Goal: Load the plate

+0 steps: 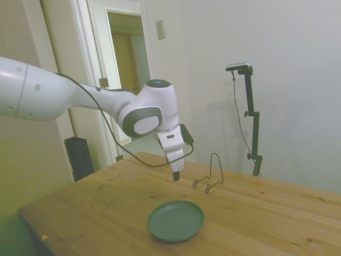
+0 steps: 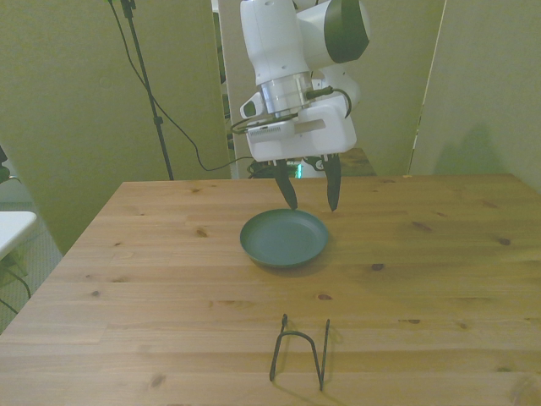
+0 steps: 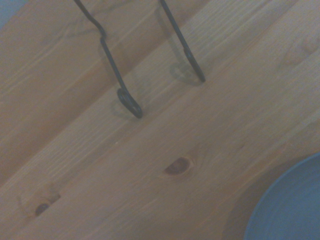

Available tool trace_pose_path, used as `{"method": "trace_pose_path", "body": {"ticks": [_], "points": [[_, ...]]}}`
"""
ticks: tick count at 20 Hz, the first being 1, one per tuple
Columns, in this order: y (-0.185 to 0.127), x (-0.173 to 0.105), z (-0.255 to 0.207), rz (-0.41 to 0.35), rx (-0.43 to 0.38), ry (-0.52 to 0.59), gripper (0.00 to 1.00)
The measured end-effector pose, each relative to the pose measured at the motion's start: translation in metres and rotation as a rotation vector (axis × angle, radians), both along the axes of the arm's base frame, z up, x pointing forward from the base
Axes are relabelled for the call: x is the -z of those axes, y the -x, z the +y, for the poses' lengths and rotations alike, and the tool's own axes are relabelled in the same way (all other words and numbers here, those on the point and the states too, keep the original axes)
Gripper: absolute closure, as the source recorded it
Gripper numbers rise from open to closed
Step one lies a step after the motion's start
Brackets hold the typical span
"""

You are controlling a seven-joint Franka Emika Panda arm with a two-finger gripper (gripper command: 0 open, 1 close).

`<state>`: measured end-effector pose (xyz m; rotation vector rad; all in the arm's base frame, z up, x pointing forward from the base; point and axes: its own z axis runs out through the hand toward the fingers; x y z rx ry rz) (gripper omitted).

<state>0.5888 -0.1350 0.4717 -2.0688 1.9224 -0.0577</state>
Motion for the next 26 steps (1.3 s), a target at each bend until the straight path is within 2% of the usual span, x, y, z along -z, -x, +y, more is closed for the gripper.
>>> {"method": "trace_pose_path", "body": {"ticks": [3,6,9,10,11,15,20,26], "points": [[-0.018,0.026,0.011,0.104,-0.019,0.028,0.00],[-0.029,0.045,0.028,0.172,-0.032,0.068,0.00],[-0.032,0.051,0.037,0.201,-0.050,0.078,0.00],[-0.030,0.051,0.039,0.218,-0.070,0.075,0.00],[-0.024,0.044,0.042,0.241,-0.123,0.069,0.00],[-0.024,0.050,0.037,0.264,-0.095,0.102,0.00],[-0.033,0.074,0.031,0.317,-0.035,0.148,0.00],[-0.045,0.092,0.047,0.358,-0.024,0.189,0.00]]}}
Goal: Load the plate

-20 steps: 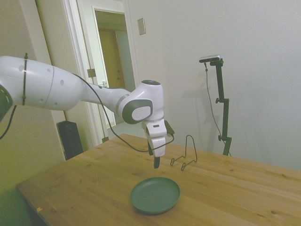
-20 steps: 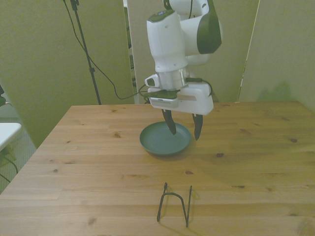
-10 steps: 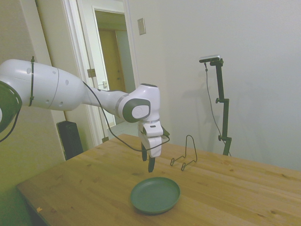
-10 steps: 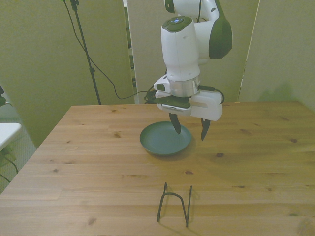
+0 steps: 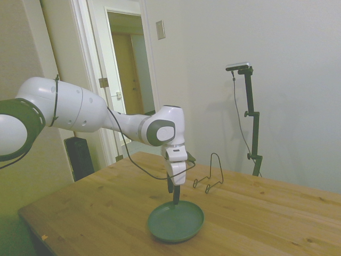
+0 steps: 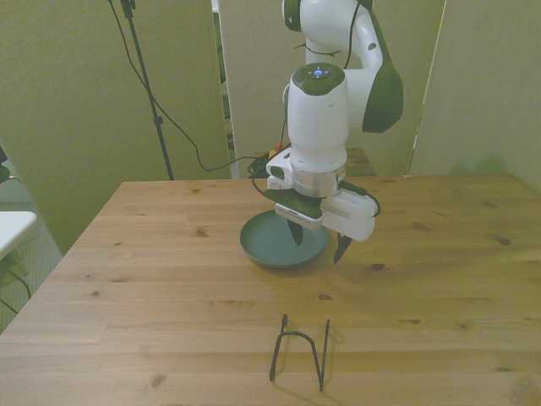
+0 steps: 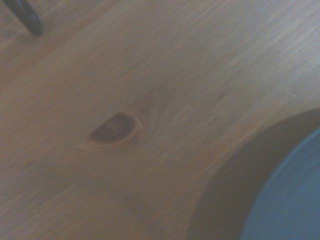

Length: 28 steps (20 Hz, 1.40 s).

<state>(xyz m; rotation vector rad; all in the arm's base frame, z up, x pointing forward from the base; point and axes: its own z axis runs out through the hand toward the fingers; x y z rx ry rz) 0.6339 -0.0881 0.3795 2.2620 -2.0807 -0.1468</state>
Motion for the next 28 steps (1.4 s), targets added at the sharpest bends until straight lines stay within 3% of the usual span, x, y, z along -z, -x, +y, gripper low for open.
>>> {"method": "trace_pose_path", "body": {"ticks": [1,2,12,28], "points": [[0.000,0.002,0.002,0.006,0.000,0.005,0.00],[0.000,0.004,0.002,0.012,0.001,0.012,1.00],[0.003,0.013,-0.005,0.050,0.006,0.054,1.00],[0.003,0.014,-0.013,0.048,0.013,0.069,1.00]]}}
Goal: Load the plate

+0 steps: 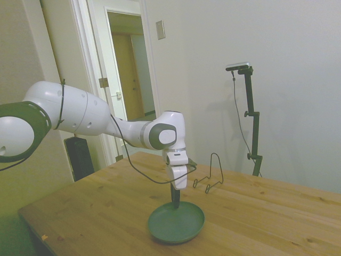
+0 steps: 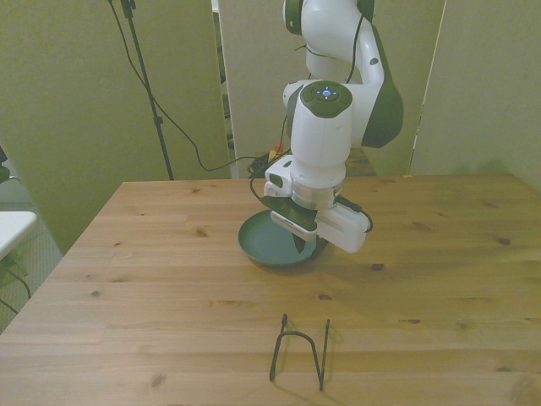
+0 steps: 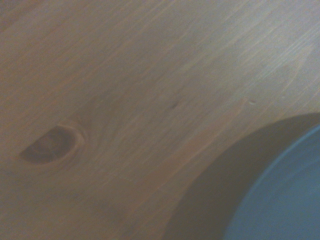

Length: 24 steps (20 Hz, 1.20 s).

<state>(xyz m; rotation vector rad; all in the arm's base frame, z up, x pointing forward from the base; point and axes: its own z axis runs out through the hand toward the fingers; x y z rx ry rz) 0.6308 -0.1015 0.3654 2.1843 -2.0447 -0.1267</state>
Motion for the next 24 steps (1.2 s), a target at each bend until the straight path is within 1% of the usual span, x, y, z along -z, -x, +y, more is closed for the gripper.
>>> {"method": "trace_pose_path", "body": {"ticks": [8,12,15,19,21,24], "points": [[-0.002,-0.001,0.000,-0.018,-0.003,0.003,1.00],[0.001,-0.008,0.003,-0.056,-0.019,-0.004,1.00],[0.009,-0.024,0.009,-0.099,-0.040,-0.033,1.00],[0.026,-0.053,0.013,-0.171,-0.055,-0.107,1.00],[0.035,-0.068,0.013,-0.202,-0.057,-0.148,1.00],[0.046,-0.099,0.014,-0.250,-0.063,-0.201,1.00]]}}
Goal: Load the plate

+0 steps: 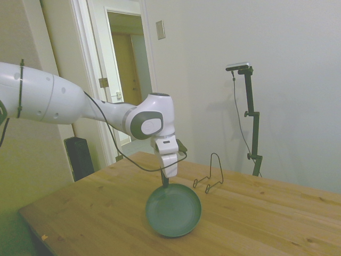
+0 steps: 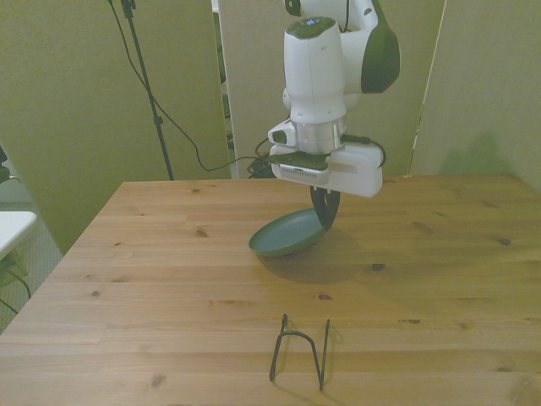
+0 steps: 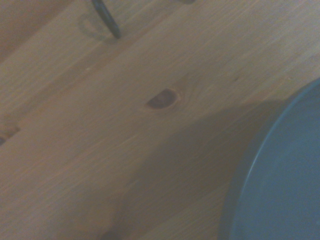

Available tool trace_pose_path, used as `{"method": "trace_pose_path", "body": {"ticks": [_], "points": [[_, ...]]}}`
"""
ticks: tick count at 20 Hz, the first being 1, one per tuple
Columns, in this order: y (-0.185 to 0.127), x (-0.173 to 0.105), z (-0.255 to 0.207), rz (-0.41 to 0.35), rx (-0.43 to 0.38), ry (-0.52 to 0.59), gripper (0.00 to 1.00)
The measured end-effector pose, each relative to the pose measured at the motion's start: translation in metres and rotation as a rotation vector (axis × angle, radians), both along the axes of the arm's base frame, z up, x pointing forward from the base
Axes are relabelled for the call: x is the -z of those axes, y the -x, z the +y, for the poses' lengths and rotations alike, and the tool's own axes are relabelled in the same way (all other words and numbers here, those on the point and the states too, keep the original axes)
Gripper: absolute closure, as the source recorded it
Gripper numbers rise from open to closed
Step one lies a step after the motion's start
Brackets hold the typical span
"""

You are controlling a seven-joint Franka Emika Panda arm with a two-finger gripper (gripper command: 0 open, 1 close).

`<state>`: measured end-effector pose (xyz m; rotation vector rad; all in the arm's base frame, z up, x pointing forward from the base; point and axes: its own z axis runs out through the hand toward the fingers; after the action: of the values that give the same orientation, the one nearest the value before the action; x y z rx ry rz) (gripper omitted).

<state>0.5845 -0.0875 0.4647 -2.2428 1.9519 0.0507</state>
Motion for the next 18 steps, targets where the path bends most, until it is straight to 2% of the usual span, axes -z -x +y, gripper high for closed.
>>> {"method": "trace_pose_path", "body": {"ticks": [5,7,9,12,18], "points": [[0.024,-0.068,0.003,-0.065,-0.011,-0.082,1.00],[0.031,-0.087,0.003,-0.090,-0.019,-0.108,1.00],[0.033,-0.088,-0.003,-0.102,-0.036,-0.136,1.00],[0.031,-0.087,-0.007,-0.109,-0.019,-0.155,1.00],[0.015,-0.098,-0.042,-0.217,0.105,-0.178,1.00]]}}
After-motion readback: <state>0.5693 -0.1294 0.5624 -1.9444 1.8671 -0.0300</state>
